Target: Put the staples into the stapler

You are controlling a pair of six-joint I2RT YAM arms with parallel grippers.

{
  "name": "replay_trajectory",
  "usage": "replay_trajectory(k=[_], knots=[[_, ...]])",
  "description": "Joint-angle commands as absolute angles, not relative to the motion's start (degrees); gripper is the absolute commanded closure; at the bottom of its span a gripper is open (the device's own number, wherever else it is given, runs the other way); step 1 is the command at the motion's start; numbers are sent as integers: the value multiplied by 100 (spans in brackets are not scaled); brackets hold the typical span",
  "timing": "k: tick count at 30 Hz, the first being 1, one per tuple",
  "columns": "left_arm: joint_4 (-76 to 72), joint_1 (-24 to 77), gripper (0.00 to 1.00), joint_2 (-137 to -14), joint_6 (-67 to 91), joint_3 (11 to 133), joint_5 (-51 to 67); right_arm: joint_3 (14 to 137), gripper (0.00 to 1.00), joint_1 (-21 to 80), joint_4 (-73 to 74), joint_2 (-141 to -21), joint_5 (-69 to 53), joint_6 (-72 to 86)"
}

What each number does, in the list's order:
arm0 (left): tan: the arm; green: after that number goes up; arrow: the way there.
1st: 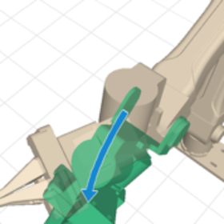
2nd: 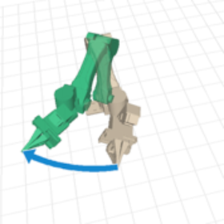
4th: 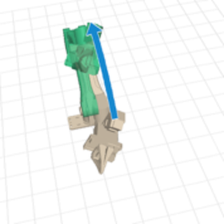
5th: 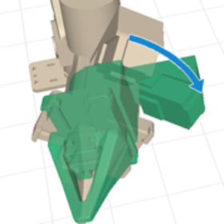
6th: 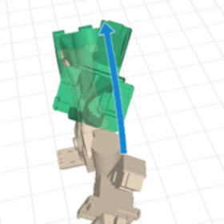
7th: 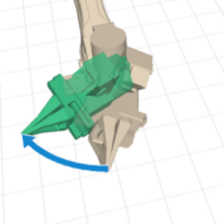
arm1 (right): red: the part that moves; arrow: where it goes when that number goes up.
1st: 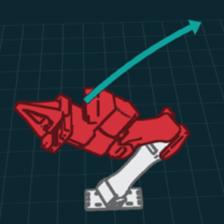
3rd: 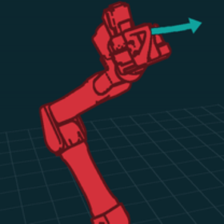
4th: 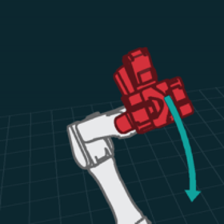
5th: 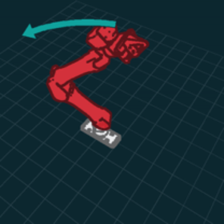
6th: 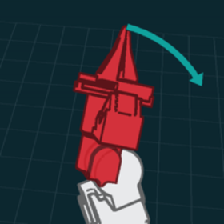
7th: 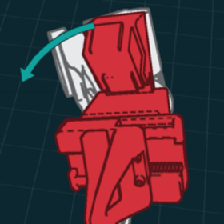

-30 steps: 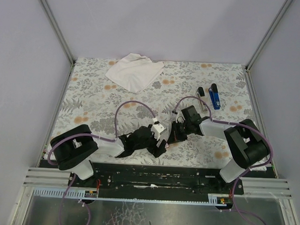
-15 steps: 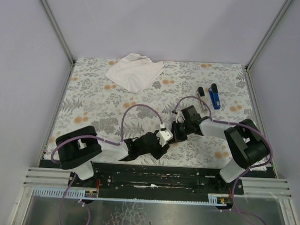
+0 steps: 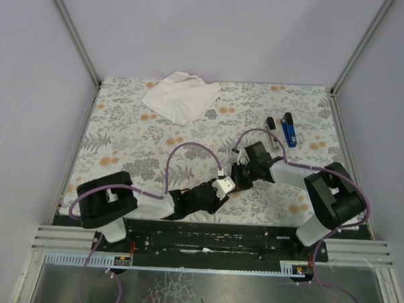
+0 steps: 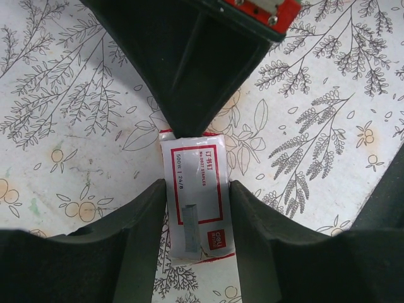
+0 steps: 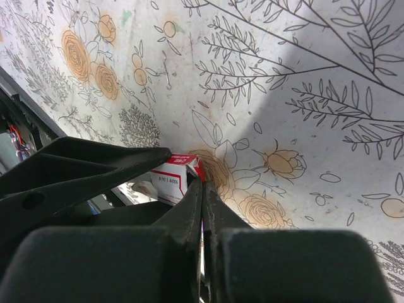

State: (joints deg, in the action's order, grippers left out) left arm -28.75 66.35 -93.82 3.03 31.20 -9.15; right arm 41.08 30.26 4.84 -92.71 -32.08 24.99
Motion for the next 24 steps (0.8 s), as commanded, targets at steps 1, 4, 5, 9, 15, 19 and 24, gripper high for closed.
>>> replay_trajectory(k=[1,4,5,9,15,19,24], knots=[[-2658,6730,59,-9506,204,3199,-1041,4193,100,3067,281,-8872,-3020,2402],[-2649,6727,58,-9516,223,3200,-1047,4200,100,3070,357,-8776,-2872,2371],[-2638,6732,58,-9518,238,3201,-1047,4205,100,3068,378,-8764,-2834,2349],[-2605,6738,58,-9544,251,3224,-1046,4210,100,3067,439,-8779,-2671,2334],[-2562,6766,58,-9539,285,3226,-1066,4192,100,3074,443,-8779,-2478,2347],[-2503,6793,58,-9536,290,3241,-1073,4206,100,3068,480,-8769,-2310,2353],[-2446,6800,58,-9535,288,3253,-1145,4272,100,3059,562,-8807,-2060,2334]])
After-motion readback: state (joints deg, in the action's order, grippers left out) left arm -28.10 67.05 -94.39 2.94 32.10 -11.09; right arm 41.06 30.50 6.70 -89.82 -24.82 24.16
